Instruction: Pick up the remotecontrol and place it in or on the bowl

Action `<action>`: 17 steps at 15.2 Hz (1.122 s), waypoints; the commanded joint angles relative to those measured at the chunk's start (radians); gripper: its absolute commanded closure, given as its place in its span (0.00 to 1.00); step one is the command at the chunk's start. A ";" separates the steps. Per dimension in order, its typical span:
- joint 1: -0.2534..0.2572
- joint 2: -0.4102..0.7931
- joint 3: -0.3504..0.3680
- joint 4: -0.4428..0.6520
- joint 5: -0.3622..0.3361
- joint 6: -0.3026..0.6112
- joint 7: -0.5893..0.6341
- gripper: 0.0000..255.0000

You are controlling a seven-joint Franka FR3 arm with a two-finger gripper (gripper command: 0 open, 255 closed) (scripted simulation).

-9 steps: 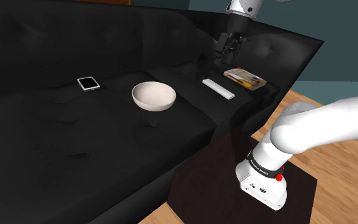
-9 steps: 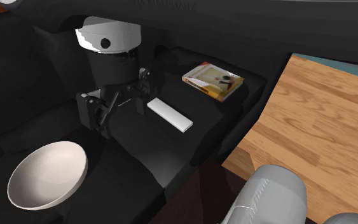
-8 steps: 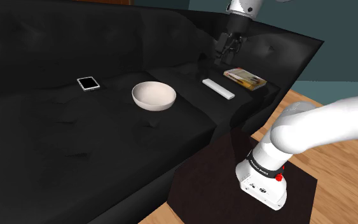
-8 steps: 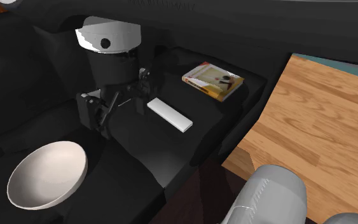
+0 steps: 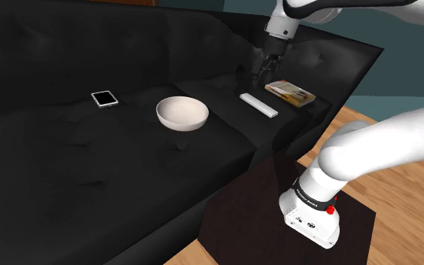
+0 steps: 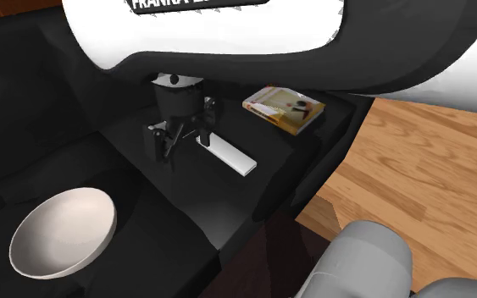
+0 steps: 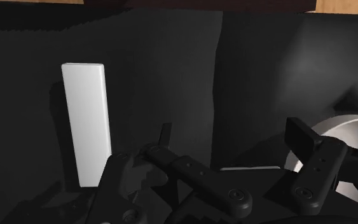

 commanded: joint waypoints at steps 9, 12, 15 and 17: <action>-0.078 0.228 -0.112 -0.022 -0.100 0.263 -0.099 0.00; -0.098 0.314 -0.146 -0.005 -0.118 0.338 -0.127 0.00; -0.116 0.405 -0.180 0.022 -0.127 0.409 -0.157 0.00; -0.122 0.438 -0.191 0.034 -0.128 0.433 -0.169 0.00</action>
